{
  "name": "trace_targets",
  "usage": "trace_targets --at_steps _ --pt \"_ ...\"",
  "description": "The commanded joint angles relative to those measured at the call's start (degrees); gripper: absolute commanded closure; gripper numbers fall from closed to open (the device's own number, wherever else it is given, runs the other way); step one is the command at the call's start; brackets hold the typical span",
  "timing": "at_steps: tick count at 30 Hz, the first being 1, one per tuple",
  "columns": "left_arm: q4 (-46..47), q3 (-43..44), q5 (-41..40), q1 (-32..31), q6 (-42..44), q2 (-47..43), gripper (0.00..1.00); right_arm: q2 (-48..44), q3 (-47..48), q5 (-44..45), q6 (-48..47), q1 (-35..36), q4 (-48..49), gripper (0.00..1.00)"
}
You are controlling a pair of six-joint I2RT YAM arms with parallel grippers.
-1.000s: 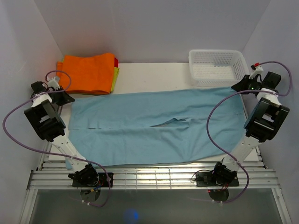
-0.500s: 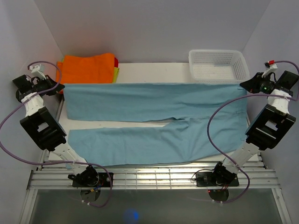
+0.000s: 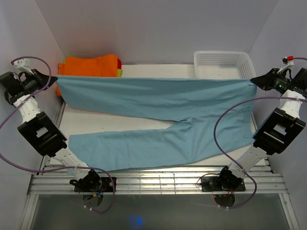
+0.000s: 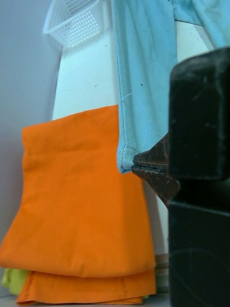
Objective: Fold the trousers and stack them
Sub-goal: Fold the trousers
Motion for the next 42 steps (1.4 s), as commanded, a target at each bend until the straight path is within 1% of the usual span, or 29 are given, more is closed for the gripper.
trace_targets --at_steps 1,2,3,6,9,12,13,14,15,19,20,21,22,23,24,26,27,28,29,30,31,32,33,34,35,36,37,40,42 --pt "12.1 6.0 -0.8 1.1 -7.5 1.9 1.0 -1.5 5.3 1.4 6.5 -3.5 11.2 0.92" --pt "12.3 7.0 -0.6 1.2 -8.1 2.7 1.0 -1.1 5.6 1.4 8.8 -3.5 11.3 0.92" --pt "12.5 8.0 -0.3 1.0 -8.6 3.3 1.0 -0.8 5.9 1.2 9.5 -3.5 13.7 0.92" --pt "12.5 10.9 0.2 1.0 -10.0 4.4 1.0 -0.1 7.0 0.4 10.3 -3.6 14.0 0.92" --pt "10.4 10.5 3.7 1.2 -6.7 1.8 1.0 -0.3 8.1 -1.9 10.0 -4.5 13.0 0.92" --pt "5.6 6.7 7.1 1.8 -0.4 -3.6 1.0 -0.7 8.9 -4.2 9.6 -6.5 12.2 0.92" --pt "3.5 5.2 8.2 2.1 1.4 -5.3 1.0 -0.7 9.2 -5.6 8.1 -7.2 10.1 0.92" --pt "2.2 1.8 10.3 2.5 3.2 -7.2 1.0 -0.4 9.9 -6.3 8.0 -7.9 9.1 0.92" --pt "0.2 0.1 10.8 3.2 9.2 -11.2 1.0 -0.2 10.2 -7.1 6.2 -9.3 8.0 0.92" --pt "-6.1 -9.4 14.4 6.9 16.5 -20.6 1.0 1.1 11.7 -9.1 -0.9 -12.1 -0.3 0.92" --pt "-7.9 -10.7 14.8 7.7 18.3 -22.0 1.0 1.4 11.9 -8.9 -5.9 -12.4 -5.6 0.92" --pt "-10.1 -12.6 16.3 9.7 22.4 -23.1 1.0 1.5 12.3 -8.8 -8.5 -12.9 -8.6 0.92" --pt "-15.2 -13.4 17.3 10.8 24.8 -25.1 1.0 1.9 12.3 -8.6 -11.5 -13.0 -11.6 0.92" --pt "-18.6 -14.0 18.2 12.0 28.1 -26.0 1.0 2.0 12.2 -8.5 -17.4 -13.1 -17.5 0.92" --pt "-27.6 -14.5 19.2 14.0 37.4 -26.7 1.0 2.0 11.7 -8.0 -20.6 -13.2 -20.4 0.92" --pt "-38.2 -14.7 19.4 16.1 49.0 -28.4 1.0 1.8 10.8 -7.2 -27.1 -13.3 -25.9 0.92" --pt "-49.3 -14.8 19.3 18.1 54.9 -28.6 1.0 1.7 10.3 -6.5 -32.4 -13.4 -29.8 0.92" --pt "-55.4 -14.8 18.0 19.2 67.8 -28.7 1.0 1.5 8.8 -5.5 -34.3 -13.8 -31.2 0.92" --pt "-61.0 -15.1 16.8 20.0 75.0 -28.1 1.0 1.5 8.3 -5.1 -36.2 -14.1 -32.6 0.92" --pt "-67.1 -15.6 15.3 22.0 82.3 -27.6 1.0 1.7 8.0 -4.8 -41.5 -14.9 -36.9 0.92" --pt "-71.6 -18.5 10.9 22.8 86.5 -27.4 1.0 2.1 7.8 -3.7 -44.5 -15.3 -39.2 0.92" --pt "-71.7 -20.4 8.9 23.5 88.5 -27.7 1.0 2.3 7.5 -3.0 -47.5 -15.6 -41.4 0.92" --pt "-71.8 -22.5 7.7 26.0 90.7 -28.3 1.0 2.7 7.2 -2.4 -50.4 -16.3 -43.6 0.92" --pt "-71.8 -26.0 6.7 27.2 92.9 -28.6 1.0 3.4 6.8 -0.9 -55.4 -16.7 -47.3 0.92" --pt "-71.8 -27.2 5.0 28.0 96.2 -28.5 1.0 3.8 6.3 -0.1 -57.7 -16.9 -48.8 0.92" --pt "-71.8 -27.9 4.7 28.9 96.9 -28.0 1.0 4.3 6.3 0.7 -59.3 -17.3 -50.2 0.92" --pt "-71.7 -28.2 4.8 29.1 97.1 -27.4 1.0 5.2 6.3 1.6 -60.8 -17.4 -51.5 0.92" --pt "-71.9 -25.5 7.0 29.1 95.4 -24.9 1.0 6.5 7.4 1.6 -59.9 -17.5 -51.5 0.92" --pt "-71.9 -23.4 6.2 29.1 96.4 -24.3 1.0 7.8 10.2 1.9 -60.8 -17.6 -53.5 0.92"
